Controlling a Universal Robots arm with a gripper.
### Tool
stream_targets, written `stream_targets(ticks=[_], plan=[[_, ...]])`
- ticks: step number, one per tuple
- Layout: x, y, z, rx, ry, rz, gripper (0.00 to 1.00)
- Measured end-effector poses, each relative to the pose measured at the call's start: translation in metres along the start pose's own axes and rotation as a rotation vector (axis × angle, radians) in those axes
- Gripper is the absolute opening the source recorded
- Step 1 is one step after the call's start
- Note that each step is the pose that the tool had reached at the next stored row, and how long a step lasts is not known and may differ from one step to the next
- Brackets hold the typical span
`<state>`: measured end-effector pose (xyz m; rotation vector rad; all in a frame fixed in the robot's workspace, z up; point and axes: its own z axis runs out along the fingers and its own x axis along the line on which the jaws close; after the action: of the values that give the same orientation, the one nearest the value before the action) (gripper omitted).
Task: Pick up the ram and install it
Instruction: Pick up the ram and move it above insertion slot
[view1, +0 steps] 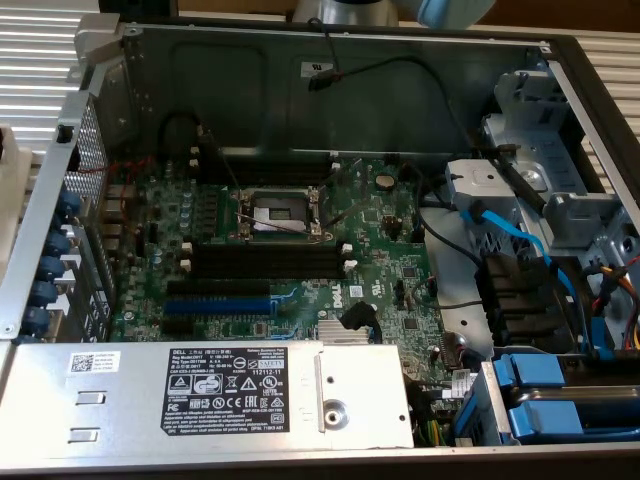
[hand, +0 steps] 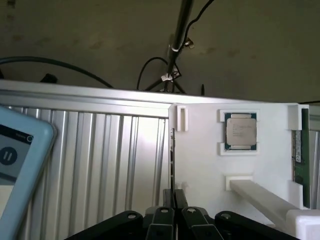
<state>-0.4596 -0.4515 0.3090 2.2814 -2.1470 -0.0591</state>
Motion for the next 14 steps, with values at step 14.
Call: stream_targets(ticks=[14], plan=[[0.005, -0.0176, -0.0450, -0.0005, 0.0129, 0.000, 0.12]])
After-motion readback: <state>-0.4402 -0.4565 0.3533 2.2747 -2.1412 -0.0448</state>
